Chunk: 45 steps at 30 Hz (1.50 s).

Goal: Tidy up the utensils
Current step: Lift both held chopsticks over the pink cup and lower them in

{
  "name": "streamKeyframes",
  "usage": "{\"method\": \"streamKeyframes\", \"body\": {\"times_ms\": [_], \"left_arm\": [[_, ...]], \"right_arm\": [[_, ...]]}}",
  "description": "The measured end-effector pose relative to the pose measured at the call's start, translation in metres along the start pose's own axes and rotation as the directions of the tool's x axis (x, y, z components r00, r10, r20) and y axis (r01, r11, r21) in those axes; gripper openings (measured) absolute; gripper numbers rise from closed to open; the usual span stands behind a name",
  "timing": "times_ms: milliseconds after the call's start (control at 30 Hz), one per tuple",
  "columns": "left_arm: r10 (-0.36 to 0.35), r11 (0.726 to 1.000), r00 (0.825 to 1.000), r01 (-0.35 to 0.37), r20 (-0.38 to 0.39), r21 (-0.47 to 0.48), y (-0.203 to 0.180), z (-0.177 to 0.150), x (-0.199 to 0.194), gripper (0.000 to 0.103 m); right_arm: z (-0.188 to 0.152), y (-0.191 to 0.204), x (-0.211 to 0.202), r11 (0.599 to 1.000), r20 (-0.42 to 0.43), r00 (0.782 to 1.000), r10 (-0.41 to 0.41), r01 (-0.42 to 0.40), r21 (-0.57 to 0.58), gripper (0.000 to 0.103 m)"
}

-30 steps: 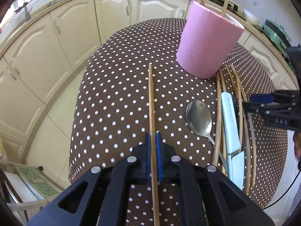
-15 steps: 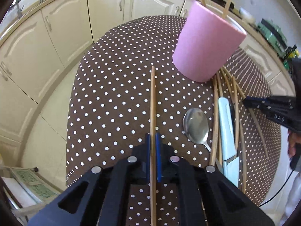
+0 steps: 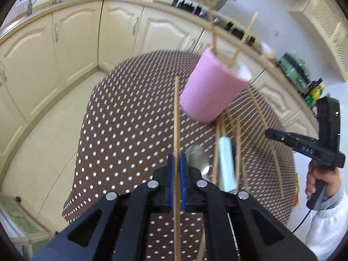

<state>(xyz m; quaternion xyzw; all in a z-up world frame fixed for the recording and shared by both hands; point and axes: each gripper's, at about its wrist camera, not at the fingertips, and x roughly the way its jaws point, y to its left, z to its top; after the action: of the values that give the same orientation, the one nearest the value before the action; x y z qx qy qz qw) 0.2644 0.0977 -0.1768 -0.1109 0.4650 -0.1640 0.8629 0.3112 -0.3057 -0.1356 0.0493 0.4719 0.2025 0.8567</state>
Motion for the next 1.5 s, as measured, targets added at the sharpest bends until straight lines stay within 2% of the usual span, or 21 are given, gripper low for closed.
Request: {"method": "streamKeyframes", "body": {"times_ms": [167, 333, 500, 600, 733, 867, 1000, 1033, 1100, 1200, 1267, 1367, 1467, 1500], "left_arm": [[-0.083, 0.997, 0.992, 0.082, 0.090, 0.014, -0.012, 0.003, -0.018, 0.005], [-0.137, 0.990, 0.977, 0.129, 0.163, 0.057, -0.042, 0.013, -0.019, 0.005], [-0.190, 0.980, 0.949, 0.166, 0.253, 0.113, -0.068, 0.024, -0.024, 0.005], [-0.208, 0.975, 0.927, 0.170, 0.313, 0.146, -0.082, 0.035, -0.026, 0.005], [-0.233, 0.967, 0.877, 0.165, 0.420, 0.192, -0.103, 0.053, -0.029, 0.005], [-0.242, 0.965, 0.817, 0.148, 0.524, 0.215, -0.113, 0.072, -0.032, 0.005], [-0.225, 0.970, 0.749, 0.110, 0.624, 0.219, -0.123, 0.091, -0.032, 0.005], [-0.216, 0.972, 0.724, 0.096, 0.655, 0.215, -0.125, 0.094, -0.033, 0.005], [-0.197, 0.976, 0.686, 0.068, 0.701, 0.207, -0.127, 0.100, -0.030, 0.005], [-0.176, 0.981, 0.645, 0.050, 0.744, 0.189, -0.124, 0.107, -0.023, 0.005], [-0.159, 0.984, 0.630, 0.039, 0.760, 0.173, -0.119, 0.110, -0.017, 0.006], [-0.128, 0.989, 0.629, 0.022, 0.767, 0.146, -0.110, 0.116, -0.006, 0.006], [-0.094, 0.991, 0.622, -0.014, 0.777, 0.131, -0.104, 0.113, 0.006, 0.006], [-0.092, 0.991, 0.627, -0.020, 0.774, 0.134, -0.101, 0.112, 0.010, 0.006]], "right_arm": [[0.001, 0.004, -0.032, 1.000, 0.088, 0.996, 0.030, -0.029, -0.011, 0.006], [0.006, 0.027, -0.038, 0.997, 0.175, 0.982, 0.073, -0.070, -0.026, 0.006], [0.011, 0.042, -0.044, 0.994, 0.285, 0.952, 0.111, -0.106, -0.036, 0.006], [0.026, 0.049, -0.050, 0.991, 0.366, 0.921, 0.135, -0.128, -0.044, 0.006], [0.047, 0.067, -0.056, 0.987, 0.481, 0.862, 0.158, -0.144, -0.067, 0.006], [0.068, 0.077, -0.058, 0.984, 0.576, 0.797, 0.179, -0.156, -0.089, 0.006], [0.087, 0.087, -0.058, 0.982, 0.647, 0.739, 0.187, -0.157, -0.105, 0.006], [0.092, 0.088, -0.057, 0.981, 0.663, 0.724, 0.190, -0.159, -0.108, 0.006], [0.102, 0.088, -0.055, 0.980, 0.685, 0.702, 0.194, -0.167, -0.106, 0.006], [0.113, 0.089, -0.049, 0.982, 0.716, 0.672, 0.186, -0.159, -0.107, 0.006], [0.120, 0.089, -0.041, 0.983, 0.734, 0.656, 0.178, -0.149, -0.105, 0.006], [0.123, 0.088, -0.029, 0.984, 0.747, 0.642, 0.171, -0.143, -0.102, 0.006], [0.126, 0.086, -0.014, 0.987, 0.749, 0.643, 0.158, -0.129, -0.097, 0.006], [0.126, 0.086, -0.014, 0.987, 0.749, 0.643, 0.158, -0.129, -0.097, 0.006]]}}
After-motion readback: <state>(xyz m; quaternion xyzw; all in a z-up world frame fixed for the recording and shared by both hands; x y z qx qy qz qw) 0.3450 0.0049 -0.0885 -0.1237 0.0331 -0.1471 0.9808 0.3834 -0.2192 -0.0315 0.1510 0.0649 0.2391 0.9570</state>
